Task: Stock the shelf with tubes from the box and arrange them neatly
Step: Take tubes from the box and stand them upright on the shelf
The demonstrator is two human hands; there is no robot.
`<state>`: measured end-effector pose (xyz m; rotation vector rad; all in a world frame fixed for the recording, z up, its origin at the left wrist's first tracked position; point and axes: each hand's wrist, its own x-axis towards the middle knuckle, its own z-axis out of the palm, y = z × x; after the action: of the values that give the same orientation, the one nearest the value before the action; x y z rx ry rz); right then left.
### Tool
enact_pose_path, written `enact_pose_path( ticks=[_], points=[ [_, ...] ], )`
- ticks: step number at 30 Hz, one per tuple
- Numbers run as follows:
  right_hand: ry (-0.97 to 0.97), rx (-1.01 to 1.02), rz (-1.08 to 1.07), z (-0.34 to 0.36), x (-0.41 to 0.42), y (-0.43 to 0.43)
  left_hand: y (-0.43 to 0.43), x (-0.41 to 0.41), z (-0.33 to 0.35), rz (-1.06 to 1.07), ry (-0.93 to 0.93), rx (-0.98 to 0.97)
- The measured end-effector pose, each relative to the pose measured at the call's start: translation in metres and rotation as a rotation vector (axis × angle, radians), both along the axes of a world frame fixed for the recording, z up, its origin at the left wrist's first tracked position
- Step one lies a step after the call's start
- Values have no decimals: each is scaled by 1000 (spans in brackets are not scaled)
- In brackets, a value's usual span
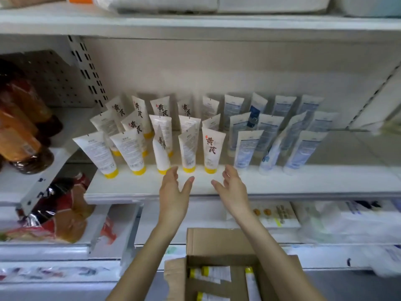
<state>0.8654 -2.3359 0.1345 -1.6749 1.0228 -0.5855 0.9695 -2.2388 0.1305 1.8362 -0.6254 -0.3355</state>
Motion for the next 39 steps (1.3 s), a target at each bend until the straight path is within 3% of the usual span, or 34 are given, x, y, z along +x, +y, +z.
enact_pose_path(
  ticks=[4,7,12,18,24,30,39],
  points=[
    [-202,46,83,-3,-46,27,25,-47,-6,-31,-33,-61],
    [-212,-2,147,-26,-79,36,37,-74,-29,-68,-59,-43],
    [21,59,303,-96,-135,47,78,-111,-105,-68,-15,208],
    [262,271,416,-182,-180,63,136,-142,-186,19,99,531],
    [510,397,539,-260,-205,73,175,-164,-257,40,318,795],
    [591,493,516,-333,-215,71,166,-161,-305,100,323,784],
    [651,562,502,-451,-184,49,136,-141,-387,87,168,662]
  ],
)
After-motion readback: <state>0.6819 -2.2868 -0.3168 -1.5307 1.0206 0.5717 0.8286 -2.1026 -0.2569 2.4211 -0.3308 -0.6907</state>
